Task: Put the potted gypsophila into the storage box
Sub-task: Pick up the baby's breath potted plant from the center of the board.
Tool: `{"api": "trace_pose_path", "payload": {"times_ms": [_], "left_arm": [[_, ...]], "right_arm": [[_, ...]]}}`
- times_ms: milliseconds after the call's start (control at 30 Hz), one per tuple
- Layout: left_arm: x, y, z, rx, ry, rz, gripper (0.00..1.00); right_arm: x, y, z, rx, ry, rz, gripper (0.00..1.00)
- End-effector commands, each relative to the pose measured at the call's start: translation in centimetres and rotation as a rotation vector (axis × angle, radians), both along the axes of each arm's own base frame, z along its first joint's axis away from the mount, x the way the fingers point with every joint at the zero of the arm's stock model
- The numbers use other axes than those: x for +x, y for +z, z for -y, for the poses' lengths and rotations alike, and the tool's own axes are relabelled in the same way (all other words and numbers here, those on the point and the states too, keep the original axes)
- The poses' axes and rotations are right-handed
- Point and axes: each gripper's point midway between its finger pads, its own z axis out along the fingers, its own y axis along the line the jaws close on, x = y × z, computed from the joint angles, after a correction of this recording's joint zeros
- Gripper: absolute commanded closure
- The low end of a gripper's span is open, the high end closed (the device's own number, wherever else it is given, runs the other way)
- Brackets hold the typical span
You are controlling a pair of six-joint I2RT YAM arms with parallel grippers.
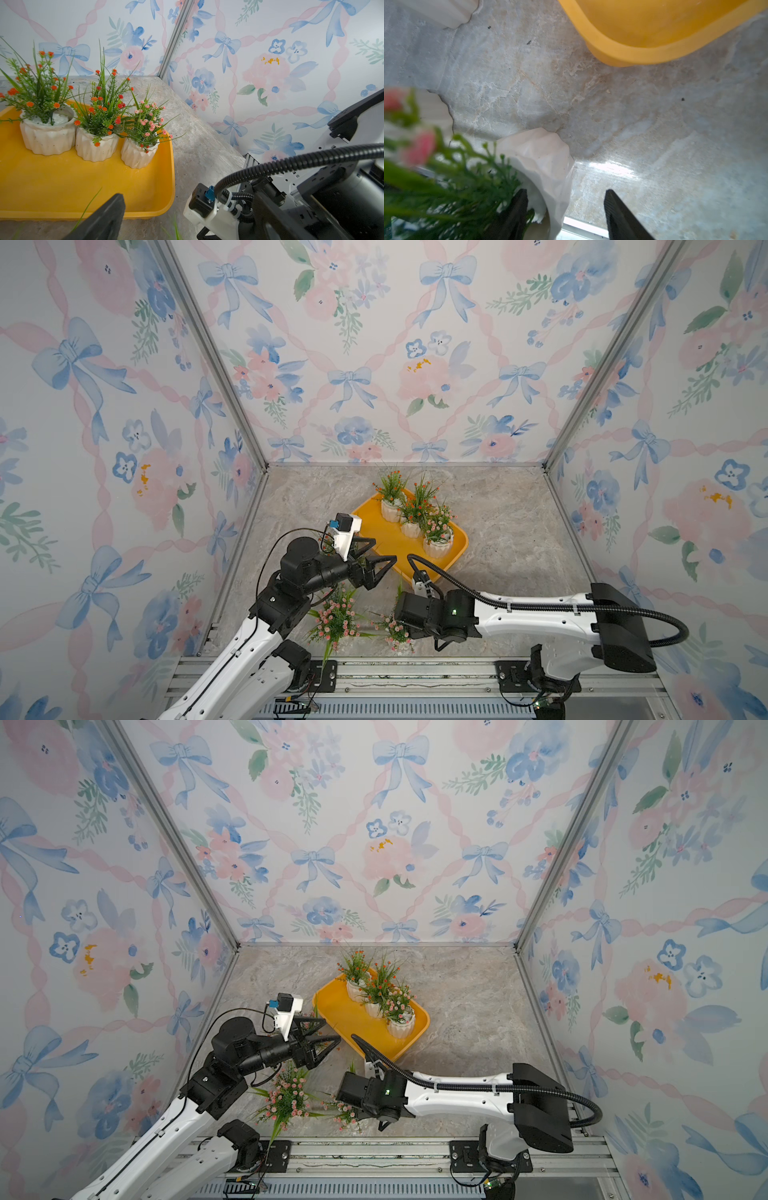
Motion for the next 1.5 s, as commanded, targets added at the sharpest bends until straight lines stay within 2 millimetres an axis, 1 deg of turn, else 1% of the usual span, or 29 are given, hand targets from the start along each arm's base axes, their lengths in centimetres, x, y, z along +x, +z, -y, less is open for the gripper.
{"api": "trace_pose_path", "payload": {"times_ms": [0,200,433,567,733,933,1133,1300,1467], "left_arm": [[0.0,-0.7,-0.2,0.017,0.010,-0.008,0.02],[0.1,-0.9,-0.2,0.029,0.014,-0.005,0.02],[0.4,-1.2,-0.2,0.045,0.019,-0.002,0.02],[0.4,-1.2,-0.2,0.050,0.019,-0.002,0.02],[0.5,-1.2,-0.4,0.057,0.029,0.001,0.02],[0.5,-1.6,-0.6,0.069,0.042,-0.004,0.02],[0.9,-1.9,-0.6,0.080,0.052,-0.008,0.02],[1.2,-1.9,-0.6,0.084,0.062,-0.011,0.02],[1.7,-1.8,-0.6,0.096,0.074,-0.004,0.02]], "right_arm": [[-0.7,-1.0,-0.3,-0.033,0.031,-0.030,0.41],[-0.6,-1.4,0.0,-0.025,0.006,-0.037,0.50],[-0.5,-2.2,-0.1,-0.032,-0.013,-0.052,0.56],[-0.5,-2.5,-0.3,-0.039,-0.015,-0.061,0.64],[-0.2,-2.4,-0.2,-0.051,-0.020,-0.060,0.76],[0.3,-2.4,0.4,-0.066,-0.032,-0.061,0.83],[0.5,-2.4,0.5,-0.070,-0.035,-0.070,0.87],[0.8,-2.0,0.4,-0.071,-0.027,-0.063,0.92],[2.1,-0.1,0.3,-0.061,-0.009,-0.026,0.96]]}}
